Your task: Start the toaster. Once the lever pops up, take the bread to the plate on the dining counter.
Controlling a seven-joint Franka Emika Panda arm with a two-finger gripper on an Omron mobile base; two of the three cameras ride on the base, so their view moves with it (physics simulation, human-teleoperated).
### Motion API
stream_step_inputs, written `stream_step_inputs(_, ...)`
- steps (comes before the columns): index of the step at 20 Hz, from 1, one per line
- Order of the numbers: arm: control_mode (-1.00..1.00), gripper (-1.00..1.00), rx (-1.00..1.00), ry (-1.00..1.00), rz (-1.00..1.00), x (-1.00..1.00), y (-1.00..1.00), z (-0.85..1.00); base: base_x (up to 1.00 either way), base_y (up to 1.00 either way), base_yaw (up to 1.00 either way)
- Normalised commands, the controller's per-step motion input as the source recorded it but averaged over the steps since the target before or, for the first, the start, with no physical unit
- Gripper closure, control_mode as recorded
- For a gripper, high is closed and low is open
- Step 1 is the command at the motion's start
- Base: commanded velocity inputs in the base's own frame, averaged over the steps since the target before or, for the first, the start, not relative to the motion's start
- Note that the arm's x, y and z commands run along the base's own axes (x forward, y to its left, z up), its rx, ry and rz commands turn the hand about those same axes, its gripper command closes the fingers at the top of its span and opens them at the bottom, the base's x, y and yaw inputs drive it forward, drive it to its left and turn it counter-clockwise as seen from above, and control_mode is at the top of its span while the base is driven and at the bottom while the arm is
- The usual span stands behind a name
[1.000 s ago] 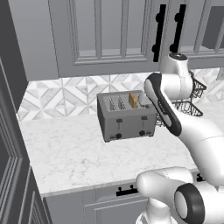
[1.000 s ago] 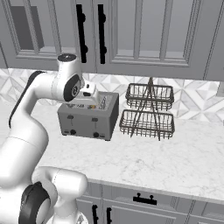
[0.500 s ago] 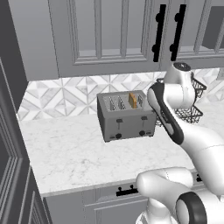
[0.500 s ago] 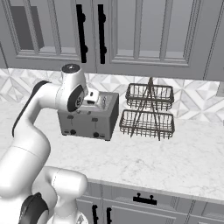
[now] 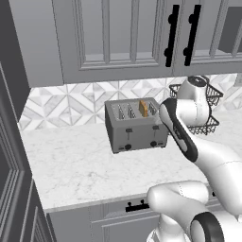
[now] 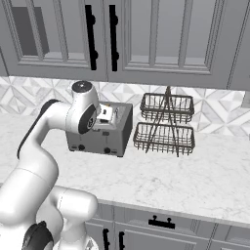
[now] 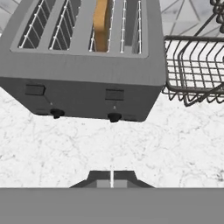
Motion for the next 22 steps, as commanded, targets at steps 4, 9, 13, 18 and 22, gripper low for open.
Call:
stream_step_inputs(4, -1.0, 1.0, 0.0, 0.0, 0.0, 0.31, 0.0, -0.12, 0.0, 0.0, 0.0)
stream_step_inputs(9, -1.0, 1.0, 0.0, 0.0, 0.0, 0.34, 0.0, -0.14, 0.0, 0.0, 0.0)
stream_step_inputs(13, -1.0, 1.0, 0.0, -0.01, 0.0, 0.23, 0.0, -0.27, 0.0, 0.0, 0.0)
stream_step_inputs(18, -1.0, 1.0, 0.0, 0.0, 0.0, 0.25, 0.0, -0.27, 0.0, 0.0, 0.0)
stream_step_inputs(22, -1.0, 1.0, 0.0, 0.0, 0.0, 0.27, 0.0, -0.12, 0.0, 0.0, 0.0)
